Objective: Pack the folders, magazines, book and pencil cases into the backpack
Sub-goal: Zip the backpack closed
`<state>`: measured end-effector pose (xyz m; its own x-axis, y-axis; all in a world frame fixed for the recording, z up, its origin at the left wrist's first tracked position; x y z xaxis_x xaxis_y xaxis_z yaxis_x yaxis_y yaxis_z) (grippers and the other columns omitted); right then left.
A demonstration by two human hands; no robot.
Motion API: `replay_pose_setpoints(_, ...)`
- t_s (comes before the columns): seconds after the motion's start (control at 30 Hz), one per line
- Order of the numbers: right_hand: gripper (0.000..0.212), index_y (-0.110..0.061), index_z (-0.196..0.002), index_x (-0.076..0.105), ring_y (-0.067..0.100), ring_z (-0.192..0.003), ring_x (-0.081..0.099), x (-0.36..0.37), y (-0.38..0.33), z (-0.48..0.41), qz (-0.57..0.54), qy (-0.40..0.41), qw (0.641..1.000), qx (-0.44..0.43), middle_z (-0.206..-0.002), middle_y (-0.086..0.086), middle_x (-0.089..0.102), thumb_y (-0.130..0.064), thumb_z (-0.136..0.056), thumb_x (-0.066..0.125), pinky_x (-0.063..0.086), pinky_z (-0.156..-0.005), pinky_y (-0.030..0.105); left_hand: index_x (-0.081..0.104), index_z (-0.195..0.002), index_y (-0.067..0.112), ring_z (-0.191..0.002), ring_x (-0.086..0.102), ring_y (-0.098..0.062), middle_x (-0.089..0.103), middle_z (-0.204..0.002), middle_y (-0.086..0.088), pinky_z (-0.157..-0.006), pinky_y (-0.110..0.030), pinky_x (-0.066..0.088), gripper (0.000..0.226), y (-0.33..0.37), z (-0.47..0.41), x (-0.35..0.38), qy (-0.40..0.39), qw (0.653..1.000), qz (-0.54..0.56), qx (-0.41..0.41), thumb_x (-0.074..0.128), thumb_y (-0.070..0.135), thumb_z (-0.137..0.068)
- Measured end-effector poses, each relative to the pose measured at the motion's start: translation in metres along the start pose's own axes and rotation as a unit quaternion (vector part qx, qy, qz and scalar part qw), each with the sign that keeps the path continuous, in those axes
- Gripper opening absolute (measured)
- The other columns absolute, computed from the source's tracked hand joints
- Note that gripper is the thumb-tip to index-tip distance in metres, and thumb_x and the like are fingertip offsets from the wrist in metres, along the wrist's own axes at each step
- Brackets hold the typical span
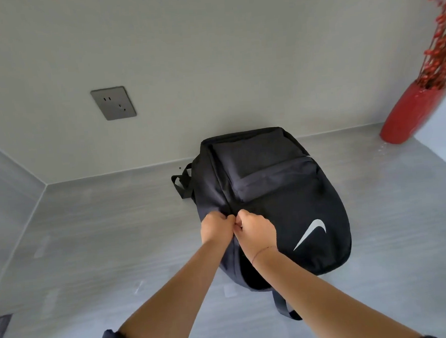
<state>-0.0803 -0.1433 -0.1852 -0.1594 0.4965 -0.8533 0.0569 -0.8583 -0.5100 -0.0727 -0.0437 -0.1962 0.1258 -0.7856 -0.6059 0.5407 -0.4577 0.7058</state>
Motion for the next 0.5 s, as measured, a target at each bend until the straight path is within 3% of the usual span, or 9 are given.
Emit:
replay_pose_setpoints(0.1, 0.002, -0.015, -0.081, 0.061, 0.023, -0.078, 0.068, -0.002, 0.006, -0.006, -0.216, -0.009, 0.97, 0.109, -0.082, 0.007, 0.071, -0.017, -0.082, 0.061, 0.053, -0.071, 0.033, 0.046, -0.045, 0.015, -0.057, 0.052, -0.025, 0.054, -0.053, -0.009, -0.062, -0.041, 0.052, 0.035, -0.001, -0.001, 0.004, 0.006, 0.997, 0.07, -0.021, 0.057, 0.007, -0.078)
replay_pose_setpoints(0.17, 0.007, -0.012, -0.085, 0.064, 0.022, -0.072, 0.072, -0.006, 0.014, -0.009, -0.294, -0.016, 0.942, 0.159, -0.083, 0.009, 0.073, -0.01, -0.078, 0.066, 0.057, -0.074, 0.032, 0.054, -0.054, 0.015, -0.058, 0.056, -0.025, 0.06, -0.058, -0.009, -0.07, -0.044, 0.057, 0.03, -0.004, 0.001, 0.006, 0.019, 0.994, 0.101, -0.032, 0.057, 0.007, -0.082)
replay_pose_setpoints(0.23, 0.009, -0.015, -0.074, 0.065, 0.024, -0.071, 0.072, -0.006, 0.019, -0.009, -0.312, -0.046, 0.933, 0.173, -0.083, 0.012, 0.074, -0.007, -0.078, 0.065, 0.058, -0.074, 0.031, 0.056, -0.059, 0.016, -0.061, 0.058, -0.026, 0.063, -0.063, -0.009, -0.072, -0.043, 0.057, 0.027, -0.007, 0.003, 0.009, 0.039, 0.993, 0.104, -0.027, 0.056, 0.008, -0.085)
replay_pose_setpoints(0.3, 0.024, -0.02, -0.056, 0.062, 0.024, -0.067, 0.07, -0.004, 0.022, -0.005, -0.318, -0.063, 0.93, 0.176, -0.072, 0.012, 0.072, -0.009, -0.077, 0.063, 0.058, -0.073, 0.033, 0.055, -0.06, 0.014, -0.065, 0.058, -0.026, 0.063, -0.066, -0.009, -0.07, -0.041, 0.056, 0.027, -0.005, 0.01, 0.012, 0.056, 0.994, 0.095, -0.024, 0.057, 0.016, -0.087)
replay_pose_setpoints(0.37, 0.031, -0.02, -0.046, 0.058, 0.022, -0.06, 0.063, 0.0, 0.021, 0.001, -0.311, -0.068, 0.933, 0.169, -0.059, 0.006, 0.066, -0.014, -0.076, 0.062, 0.057, -0.071, 0.037, 0.051, -0.056, 0.012, -0.059, 0.054, -0.024, 0.057, -0.059, -0.007, -0.058, -0.031, 0.049, 0.036, -0.001, 0.018, 0.014, 0.054, 0.996, 0.067, -0.022, 0.058, 0.029, -0.087)
replay_pose_setpoints(0.43, 0.031, -0.018, -0.045, 0.056, 0.022, -0.058, 0.059, 0.004, 0.019, 0.012, -0.281, -0.084, 0.945, 0.147, -0.054, 0.002, 0.061, -0.018, -0.076, 0.057, 0.055, -0.065, 0.037, 0.043, -0.05, 0.012, -0.05, 0.047, -0.02, 0.048, -0.05, -0.004, -0.048, -0.026, 0.038, 0.046, 0.002, 0.022, 0.014, 0.055, 0.998, 0.035, -0.015, 0.063, 0.036, -0.084)
replay_pose_setpoints(0.5, 0.029, -0.017, -0.048, 0.053, 0.023, -0.059, 0.059, 0.005, 0.021, 0.028, -0.238, -0.104, 0.957, 0.128, -0.057, 0.003, 0.06, -0.022, -0.077, 0.052, 0.053, -0.063, 0.036, 0.037, -0.049, 0.013, -0.052, 0.045, -0.023, 0.045, -0.051, -0.004, -0.05, -0.027, 0.038, 0.045, 0.004, 0.021, 0.012, 0.071, 0.997, 0.003, 0.004, 0.065, 0.028, -0.082)
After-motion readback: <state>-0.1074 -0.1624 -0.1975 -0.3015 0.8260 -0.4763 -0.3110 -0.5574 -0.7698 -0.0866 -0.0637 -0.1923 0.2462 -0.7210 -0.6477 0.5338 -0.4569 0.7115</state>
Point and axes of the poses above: each hand's wrist, its own z-axis away from the middle knuckle, its own x-axis out of the palm, y = z × x, the point moved 2 cm from there along -z, towards the middle knuckle
